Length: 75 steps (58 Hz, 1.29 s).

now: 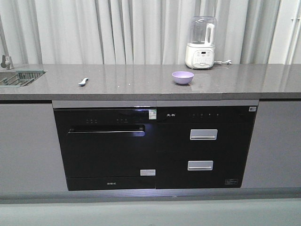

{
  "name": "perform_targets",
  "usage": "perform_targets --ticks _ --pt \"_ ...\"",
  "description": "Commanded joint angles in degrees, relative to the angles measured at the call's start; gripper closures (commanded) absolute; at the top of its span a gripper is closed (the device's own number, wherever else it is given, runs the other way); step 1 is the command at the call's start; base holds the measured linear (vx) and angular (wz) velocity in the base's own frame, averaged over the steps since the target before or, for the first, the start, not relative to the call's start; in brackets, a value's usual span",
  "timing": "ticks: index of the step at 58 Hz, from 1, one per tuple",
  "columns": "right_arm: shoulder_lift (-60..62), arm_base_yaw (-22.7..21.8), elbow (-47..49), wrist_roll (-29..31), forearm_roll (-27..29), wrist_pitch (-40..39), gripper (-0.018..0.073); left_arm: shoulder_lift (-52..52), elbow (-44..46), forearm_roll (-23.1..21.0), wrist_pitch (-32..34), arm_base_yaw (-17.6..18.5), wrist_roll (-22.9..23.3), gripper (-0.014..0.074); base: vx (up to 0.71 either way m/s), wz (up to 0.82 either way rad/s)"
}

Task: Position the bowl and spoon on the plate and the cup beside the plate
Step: 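Drive the base toward the counter holding the lavender bowl and spoon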

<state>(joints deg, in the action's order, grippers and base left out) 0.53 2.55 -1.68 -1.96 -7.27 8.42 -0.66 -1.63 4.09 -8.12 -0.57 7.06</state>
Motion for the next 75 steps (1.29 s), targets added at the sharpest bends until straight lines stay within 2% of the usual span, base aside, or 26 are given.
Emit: perform_targets --ticks 1,75 --pt "0.58 -0.35 -1.01 0.24 -0.41 -4.69 0.0568 0.74 -1.11 -0.42 4.62 -0.10 0.15 0.0602 0.00 0.00" --pt "0.58 -0.35 -1.01 0.24 -0.41 -4.69 0.0568 0.74 -1.11 -0.42 4.62 -0.10 0.15 0.0602 0.01 0.01"
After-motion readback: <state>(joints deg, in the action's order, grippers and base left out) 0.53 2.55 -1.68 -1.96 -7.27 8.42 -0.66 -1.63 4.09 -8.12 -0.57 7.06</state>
